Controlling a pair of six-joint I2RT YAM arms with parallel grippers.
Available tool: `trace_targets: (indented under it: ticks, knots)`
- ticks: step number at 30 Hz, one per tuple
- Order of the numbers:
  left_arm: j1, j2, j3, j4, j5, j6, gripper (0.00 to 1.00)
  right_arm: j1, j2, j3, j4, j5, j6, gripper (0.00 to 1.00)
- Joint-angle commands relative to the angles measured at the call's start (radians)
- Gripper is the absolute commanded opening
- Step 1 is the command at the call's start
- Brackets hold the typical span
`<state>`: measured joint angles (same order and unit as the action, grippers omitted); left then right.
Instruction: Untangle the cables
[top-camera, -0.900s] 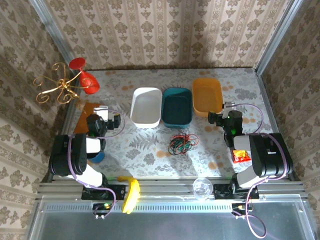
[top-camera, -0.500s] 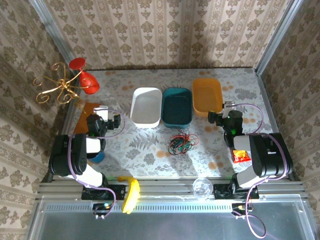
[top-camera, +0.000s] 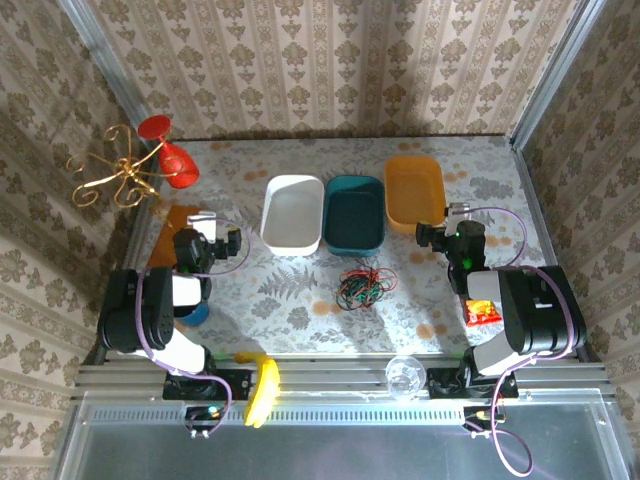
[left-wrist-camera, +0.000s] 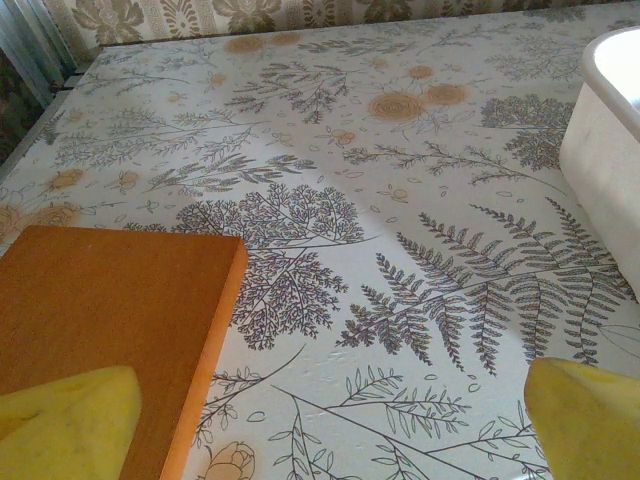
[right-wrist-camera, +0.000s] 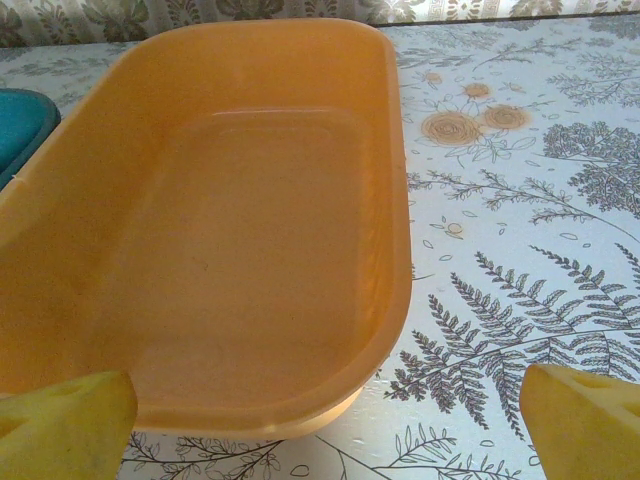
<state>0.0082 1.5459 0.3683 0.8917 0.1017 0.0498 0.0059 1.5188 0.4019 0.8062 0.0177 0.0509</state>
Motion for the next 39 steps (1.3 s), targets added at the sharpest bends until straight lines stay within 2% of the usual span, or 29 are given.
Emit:
trace_targets:
  ticks: [1, 9, 11, 13, 15, 16, 20, 22, 24, 26, 28, 30, 32, 34, 36, 39]
  knots:
    - [0.006, 0.013, 0.023, 0.035, 0.000, 0.018, 1.00, -0.006, 0.009, 0.016, 0.025, -0.006, -0.017, 1.00]
    - [0.005, 0.013, 0.023, 0.034, -0.002, 0.019, 1.00, -0.012, 0.009, 0.018, 0.022, -0.018, -0.013, 1.00]
    - [0.003, 0.013, 0.025, 0.031, -0.007, 0.021, 1.00, -0.011, -0.015, 0.032, -0.015, 0.032, 0.003, 1.00]
    - [-0.004, -0.033, 0.053, -0.061, -0.023, 0.024, 1.00, -0.011, -0.099, 0.128, -0.266, 0.117, 0.050, 1.00]
    - [-0.013, -0.115, 0.144, -0.312, -0.065, 0.011, 1.00, -0.011, -0.160, 0.246, -0.547, 0.154, 0.108, 0.93]
    - [-0.021, -0.142, 0.192, -0.420, -0.131, -0.018, 1.00, -0.005, -0.184, 0.281, -0.626, 0.157, 0.132, 0.90]
    - [-0.063, -0.205, 0.199, -0.475, -0.279, -0.076, 1.00, 0.077, -0.292, 0.298, -0.759, 0.290, 0.237, 0.88]
    - [-0.086, -0.238, 0.203, -0.531, -0.316, -0.123, 1.00, 0.129, -0.343, 0.295, -0.830, 0.303, 0.284, 0.88]
    - [-0.149, -0.271, 0.224, -0.609, -0.392, -0.111, 1.00, 0.195, -0.386, 0.291, -0.921, 0.286, 0.309, 0.88]
    - [-0.210, -0.297, 0.234, -0.658, -0.396, -0.118, 1.00, 0.264, -0.414, 0.293, -1.009, 0.250, 0.330, 0.88]
    - [-0.300, -0.309, 0.247, -0.691, -0.378, -0.144, 1.00, 0.323, -0.431, 0.295, -1.081, 0.148, 0.363, 0.88]
    - [-0.428, -0.295, 0.277, -0.727, -0.370, -0.191, 1.00, 0.384, -0.433, 0.299, -1.142, 0.024, 0.374, 0.88]
    - [-0.562, -0.256, 0.313, -0.738, -0.315, -0.236, 1.00, 0.429, -0.415, 0.319, -1.202, -0.071, 0.380, 0.88]
    - [-0.695, -0.199, 0.368, -0.752, -0.253, -0.227, 1.00, 0.444, -0.383, 0.344, -1.252, -0.206, 0.369, 0.86]
    - [-0.796, -0.145, 0.416, -0.770, -0.193, -0.206, 1.00, 0.450, -0.351, 0.361, -1.295, -0.283, 0.361, 0.85]
    - [-0.897, -0.077, 0.480, -0.819, -0.069, -0.152, 1.00, 0.451, -0.300, 0.367, -1.330, -0.343, 0.350, 0.83]
